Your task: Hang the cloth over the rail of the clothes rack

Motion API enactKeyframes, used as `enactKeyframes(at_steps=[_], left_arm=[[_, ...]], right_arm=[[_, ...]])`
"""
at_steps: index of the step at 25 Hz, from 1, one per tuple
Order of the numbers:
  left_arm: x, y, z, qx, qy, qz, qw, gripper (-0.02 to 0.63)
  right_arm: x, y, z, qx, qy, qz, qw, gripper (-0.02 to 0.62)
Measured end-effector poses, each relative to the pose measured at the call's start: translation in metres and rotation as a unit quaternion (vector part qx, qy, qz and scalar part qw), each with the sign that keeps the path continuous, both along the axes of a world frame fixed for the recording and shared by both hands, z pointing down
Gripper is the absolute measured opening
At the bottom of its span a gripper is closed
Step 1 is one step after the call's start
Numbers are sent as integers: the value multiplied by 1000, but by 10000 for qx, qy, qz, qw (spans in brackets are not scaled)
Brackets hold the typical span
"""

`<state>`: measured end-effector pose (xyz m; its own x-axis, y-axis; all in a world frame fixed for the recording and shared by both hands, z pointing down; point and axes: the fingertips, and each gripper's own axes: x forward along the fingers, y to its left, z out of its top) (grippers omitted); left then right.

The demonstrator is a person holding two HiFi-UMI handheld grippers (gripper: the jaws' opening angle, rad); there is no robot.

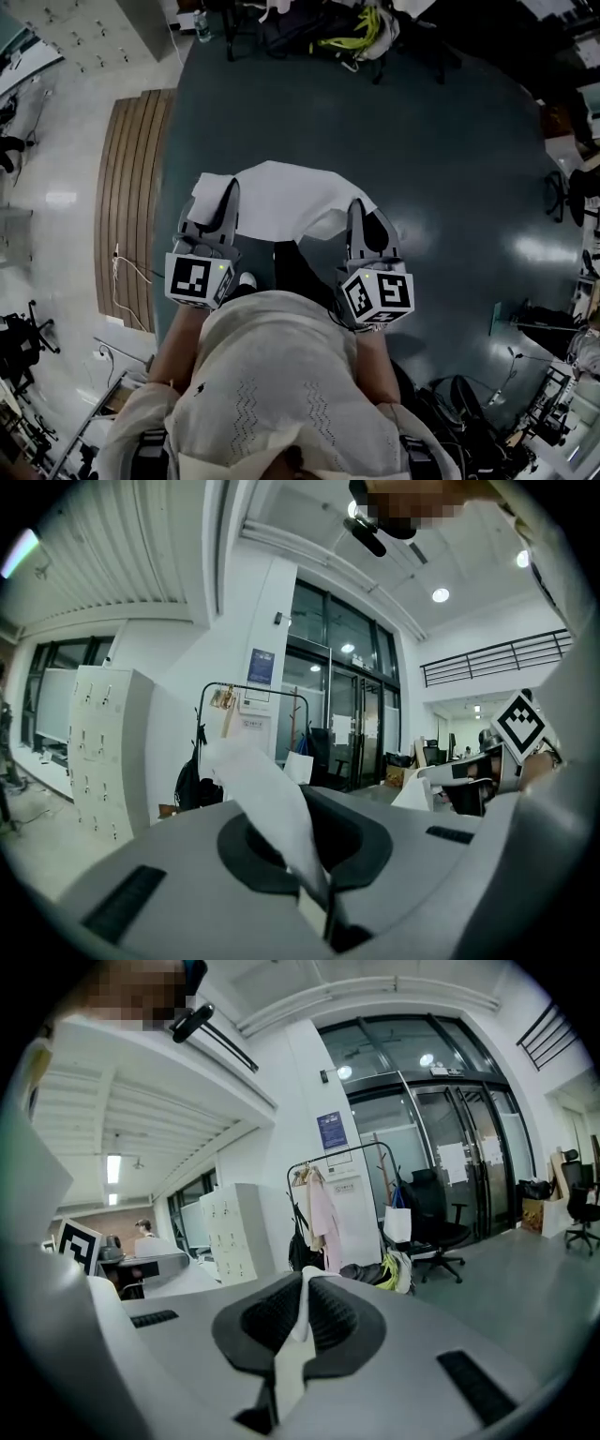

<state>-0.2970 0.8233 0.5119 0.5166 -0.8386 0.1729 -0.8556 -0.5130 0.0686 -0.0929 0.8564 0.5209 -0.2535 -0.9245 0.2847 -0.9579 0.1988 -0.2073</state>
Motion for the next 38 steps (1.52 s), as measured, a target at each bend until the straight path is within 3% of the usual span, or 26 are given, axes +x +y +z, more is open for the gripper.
enactKeyframes(at_steps=[8, 17, 23, 31, 38], left_arm=[[58, -100, -18, 2, 203, -444, 9988, 14], [95, -191, -14, 85, 22, -358, 9993, 14], [104, -276, 0, 17, 155, -224, 9996, 14], [104, -418, -18, 108, 341, 155, 9992, 14], [103, -512, -36, 355, 486, 380, 9975, 14]], right_arm=[[59, -113, -14, 79, -95, -420, 9990, 20], [100, -197, -7, 70, -183, -290, 9994, 20], [123, -268, -2, 79, -37, 58, 9999, 20], [116, -400, -25, 202, 88, 402, 9989, 20], [107, -477, -33, 292, 41, 620, 9976, 20]])
